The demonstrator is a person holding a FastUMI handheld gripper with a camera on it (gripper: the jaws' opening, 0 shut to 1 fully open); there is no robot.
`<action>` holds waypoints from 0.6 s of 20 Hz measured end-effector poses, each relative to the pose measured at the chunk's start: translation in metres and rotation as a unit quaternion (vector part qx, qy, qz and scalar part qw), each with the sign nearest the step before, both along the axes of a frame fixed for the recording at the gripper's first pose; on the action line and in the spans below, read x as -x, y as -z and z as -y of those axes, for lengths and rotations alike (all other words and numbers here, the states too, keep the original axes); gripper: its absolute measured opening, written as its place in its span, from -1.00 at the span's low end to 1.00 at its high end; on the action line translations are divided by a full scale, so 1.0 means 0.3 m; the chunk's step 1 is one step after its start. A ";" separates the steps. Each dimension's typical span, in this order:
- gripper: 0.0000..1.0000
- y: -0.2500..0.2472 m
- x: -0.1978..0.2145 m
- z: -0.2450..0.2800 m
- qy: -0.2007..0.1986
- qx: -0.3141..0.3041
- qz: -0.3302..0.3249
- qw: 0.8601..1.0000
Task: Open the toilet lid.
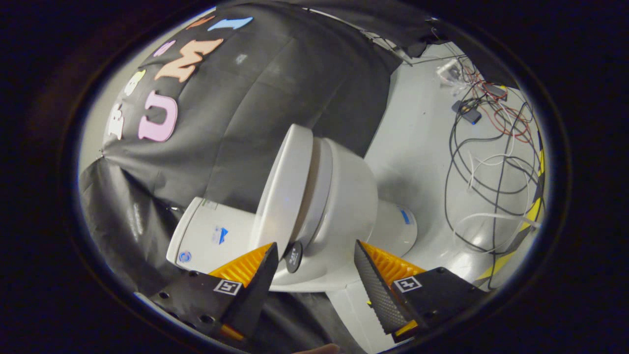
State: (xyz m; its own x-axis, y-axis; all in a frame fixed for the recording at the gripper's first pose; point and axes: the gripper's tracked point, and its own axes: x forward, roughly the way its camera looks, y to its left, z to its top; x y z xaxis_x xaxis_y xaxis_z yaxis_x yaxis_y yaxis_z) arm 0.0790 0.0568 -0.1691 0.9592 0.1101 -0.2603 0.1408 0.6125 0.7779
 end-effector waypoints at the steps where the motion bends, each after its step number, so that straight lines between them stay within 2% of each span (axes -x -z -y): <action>1: 0.92 0.008 -0.003 0.000 0.003 -0.023 0.001 1.000; 5: 0.24 0.056 -0.052 -0.079 -0.006 -0.098 -0.013 0.995; 6: 0.23 0.035 -0.076 -0.094 -0.009 -0.110 0.003 0.994; 7: -0.10 0.010 -0.098 -0.141 -0.020 -0.124 0.018 0.992; 9: -0.77 0.009 -0.100 -0.132 0.014 -0.169 0.054 0.984; 10: -0.77 0.015 -0.111 -0.129 0.032 -0.208 0.062 0.976; 11: -0.65 -0.001 -0.111 -0.134 0.046 -0.238 0.074 0.967; 12: -0.65 -0.006 -0.118 -0.142 0.050 -0.237 0.081 0.967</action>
State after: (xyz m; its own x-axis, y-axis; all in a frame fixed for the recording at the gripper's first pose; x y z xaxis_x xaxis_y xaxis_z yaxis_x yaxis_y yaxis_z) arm 0.1143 0.0992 -0.1673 0.9952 0.0845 -0.0491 0.0340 0.1720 0.9845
